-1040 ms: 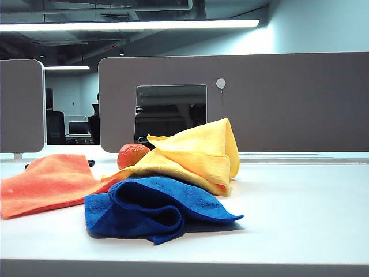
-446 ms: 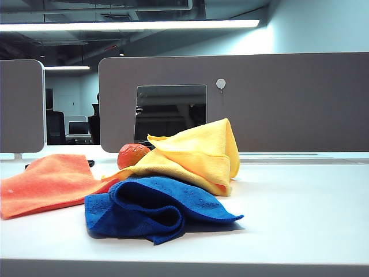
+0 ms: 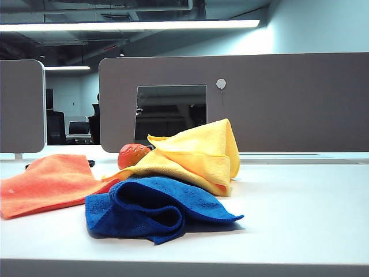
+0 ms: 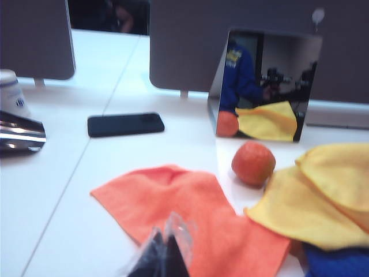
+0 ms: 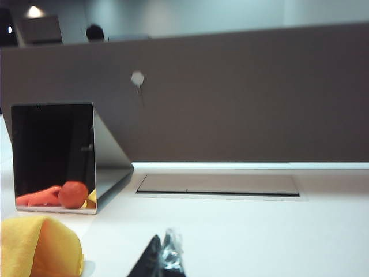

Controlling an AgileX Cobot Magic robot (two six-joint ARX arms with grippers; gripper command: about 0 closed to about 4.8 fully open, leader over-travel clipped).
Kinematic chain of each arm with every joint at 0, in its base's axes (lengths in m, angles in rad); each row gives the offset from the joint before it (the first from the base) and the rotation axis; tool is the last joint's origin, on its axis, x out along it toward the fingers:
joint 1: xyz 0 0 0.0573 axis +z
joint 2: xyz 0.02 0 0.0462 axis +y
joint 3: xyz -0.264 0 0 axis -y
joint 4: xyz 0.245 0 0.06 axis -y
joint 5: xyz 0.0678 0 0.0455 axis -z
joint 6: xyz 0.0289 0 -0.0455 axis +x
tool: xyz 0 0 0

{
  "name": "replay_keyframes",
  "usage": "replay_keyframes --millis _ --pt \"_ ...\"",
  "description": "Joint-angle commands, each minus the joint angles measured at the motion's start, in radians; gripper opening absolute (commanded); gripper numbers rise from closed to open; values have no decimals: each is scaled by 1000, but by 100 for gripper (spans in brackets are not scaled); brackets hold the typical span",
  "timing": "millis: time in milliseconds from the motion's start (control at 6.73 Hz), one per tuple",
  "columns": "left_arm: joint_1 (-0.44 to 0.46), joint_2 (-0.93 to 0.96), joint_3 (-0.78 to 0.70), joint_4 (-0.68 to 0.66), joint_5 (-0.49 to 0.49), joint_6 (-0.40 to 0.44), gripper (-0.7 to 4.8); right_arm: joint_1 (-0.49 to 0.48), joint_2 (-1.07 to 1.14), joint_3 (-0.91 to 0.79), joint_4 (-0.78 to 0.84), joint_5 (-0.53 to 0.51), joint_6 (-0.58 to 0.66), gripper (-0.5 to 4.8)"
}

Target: Pick up a rag that is the same color as the top surface of the Rubik's Cube and cover the cube with it.

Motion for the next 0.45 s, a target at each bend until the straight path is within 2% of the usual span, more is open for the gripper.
replay_keyframes --millis 149,446 --pt "-1 0 -14 6 -3 0 -5 0 -154 2 -206 -1 5 -5" --pt "-1 0 -31 6 -3 -3 -6 0 -190 0 -245 0 5 -5"
